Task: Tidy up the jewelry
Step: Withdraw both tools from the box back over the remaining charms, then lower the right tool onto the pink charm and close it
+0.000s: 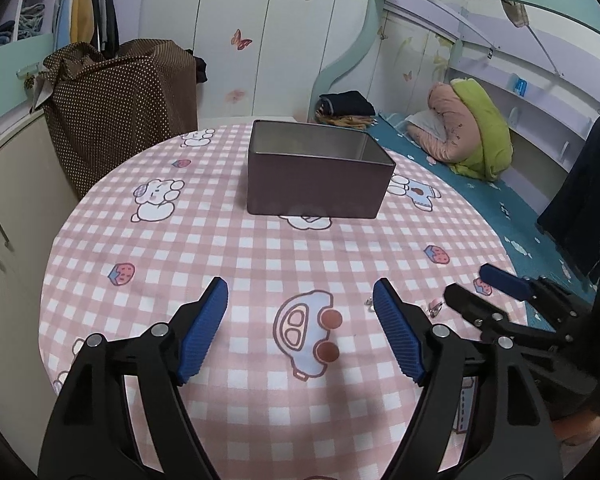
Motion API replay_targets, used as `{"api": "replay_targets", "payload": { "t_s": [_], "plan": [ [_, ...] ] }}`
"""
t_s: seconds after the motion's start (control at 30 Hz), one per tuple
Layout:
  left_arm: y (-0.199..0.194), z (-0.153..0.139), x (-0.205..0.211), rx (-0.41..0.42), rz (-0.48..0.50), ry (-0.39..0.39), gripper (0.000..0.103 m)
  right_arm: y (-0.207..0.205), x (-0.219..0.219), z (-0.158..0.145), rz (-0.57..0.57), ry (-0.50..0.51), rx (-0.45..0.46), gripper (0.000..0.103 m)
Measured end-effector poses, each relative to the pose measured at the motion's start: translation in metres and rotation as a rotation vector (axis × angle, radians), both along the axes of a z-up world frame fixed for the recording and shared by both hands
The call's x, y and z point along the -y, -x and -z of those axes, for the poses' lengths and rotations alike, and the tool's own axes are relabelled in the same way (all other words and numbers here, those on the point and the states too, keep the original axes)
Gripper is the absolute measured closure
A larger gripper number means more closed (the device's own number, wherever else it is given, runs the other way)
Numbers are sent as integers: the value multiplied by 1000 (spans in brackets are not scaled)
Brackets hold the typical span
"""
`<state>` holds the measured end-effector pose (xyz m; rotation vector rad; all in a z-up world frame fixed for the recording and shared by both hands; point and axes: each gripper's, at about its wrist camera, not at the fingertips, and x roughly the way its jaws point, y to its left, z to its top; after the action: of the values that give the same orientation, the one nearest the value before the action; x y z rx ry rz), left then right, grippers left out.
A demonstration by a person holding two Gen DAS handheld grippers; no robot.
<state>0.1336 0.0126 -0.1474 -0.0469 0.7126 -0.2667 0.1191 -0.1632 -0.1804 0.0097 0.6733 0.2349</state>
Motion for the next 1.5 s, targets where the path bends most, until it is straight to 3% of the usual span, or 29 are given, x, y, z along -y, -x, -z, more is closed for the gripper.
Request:
{"api": "replay_targets", "payload": {
  "t_s": [0.17, 0.27, 0.33, 0.4, 1.2, 1.27, 1.33, 1.47, 1.5],
  "plan": [
    [-1, 1, 1, 3, 13, -13, 26, -2, -10, 8, -28, 35, -18, 58],
    [-2, 1, 1, 4, 20, -14, 26, -5, -11, 14, -41, 30, -38, 70],
    [-4, 3, 2, 0, 22, -19, 26, -4, -10, 15, -60, 12, -32, 86],
    [-5, 4, 3, -7, 24, -18, 26, -5, -11, 15, -67, 28, -30, 91],
    [-16, 17, 42, -25, 143, -21, 27, -5, 33, -5, 28, -47, 29, 91],
    [-16, 19, 46, -25, 155, -25, 32, -5, 38, -7, 49, -51, 40, 91],
    [-17, 22, 51, -40, 172, -25, 46, -5, 41, -9, 56, -55, 45, 91],
    [-22, 30, 59, -72, 192, -34, 63, -5, 45, -10, 61, -60, 52, 91],
    [-22, 31, 61, -82, 199, -32, 74, -5, 45, -10, 62, -60, 52, 91]
  ]
}}
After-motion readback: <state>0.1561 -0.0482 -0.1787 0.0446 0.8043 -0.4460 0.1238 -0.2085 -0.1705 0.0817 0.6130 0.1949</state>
